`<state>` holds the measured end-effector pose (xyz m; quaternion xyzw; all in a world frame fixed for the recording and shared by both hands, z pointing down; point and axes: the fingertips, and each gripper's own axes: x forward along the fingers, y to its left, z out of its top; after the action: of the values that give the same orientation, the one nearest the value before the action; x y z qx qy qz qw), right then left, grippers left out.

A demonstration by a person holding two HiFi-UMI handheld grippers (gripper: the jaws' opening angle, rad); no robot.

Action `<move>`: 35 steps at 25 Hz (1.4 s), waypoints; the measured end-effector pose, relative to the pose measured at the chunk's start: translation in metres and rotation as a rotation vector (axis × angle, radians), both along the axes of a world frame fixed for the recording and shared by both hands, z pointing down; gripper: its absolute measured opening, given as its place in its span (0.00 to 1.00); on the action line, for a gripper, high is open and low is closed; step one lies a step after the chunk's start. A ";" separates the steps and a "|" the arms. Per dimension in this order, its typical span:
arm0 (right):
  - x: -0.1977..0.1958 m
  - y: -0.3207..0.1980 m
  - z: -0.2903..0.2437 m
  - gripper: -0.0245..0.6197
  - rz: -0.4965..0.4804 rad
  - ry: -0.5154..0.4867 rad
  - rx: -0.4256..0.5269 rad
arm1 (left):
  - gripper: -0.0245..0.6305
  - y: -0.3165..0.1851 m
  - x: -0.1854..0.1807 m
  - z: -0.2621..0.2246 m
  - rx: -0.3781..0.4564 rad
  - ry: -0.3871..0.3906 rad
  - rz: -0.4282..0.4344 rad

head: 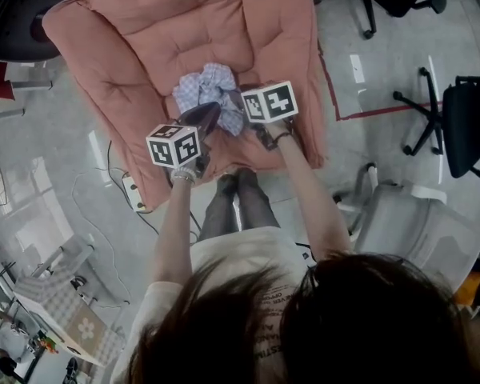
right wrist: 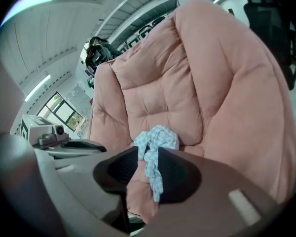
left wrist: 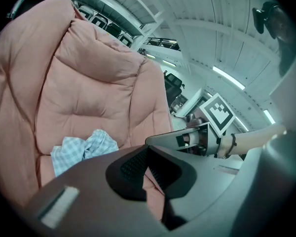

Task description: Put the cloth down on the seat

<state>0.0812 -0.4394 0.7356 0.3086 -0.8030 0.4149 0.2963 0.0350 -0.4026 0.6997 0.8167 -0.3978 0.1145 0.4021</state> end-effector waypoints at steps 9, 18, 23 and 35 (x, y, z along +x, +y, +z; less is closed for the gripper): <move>-0.001 0.018 -0.077 0.19 0.093 -0.183 0.112 | 0.03 0.016 0.006 -0.059 0.101 0.013 -0.019; -0.004 0.029 -0.161 0.09 0.110 -0.268 0.263 | 0.03 0.033 0.012 -0.128 0.228 0.006 0.024; 0.001 0.036 -0.193 0.05 0.108 -0.300 0.323 | 0.03 0.038 0.017 -0.165 0.304 0.025 0.020; 0.004 0.050 -0.253 0.04 0.048 -0.366 0.434 | 0.03 0.045 0.030 -0.222 0.431 0.032 0.052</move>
<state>0.0856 -0.3896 0.4827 0.3036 -0.9057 0.2891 0.0633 0.0650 -0.3579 0.4779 0.8955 -0.3853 0.0241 0.2215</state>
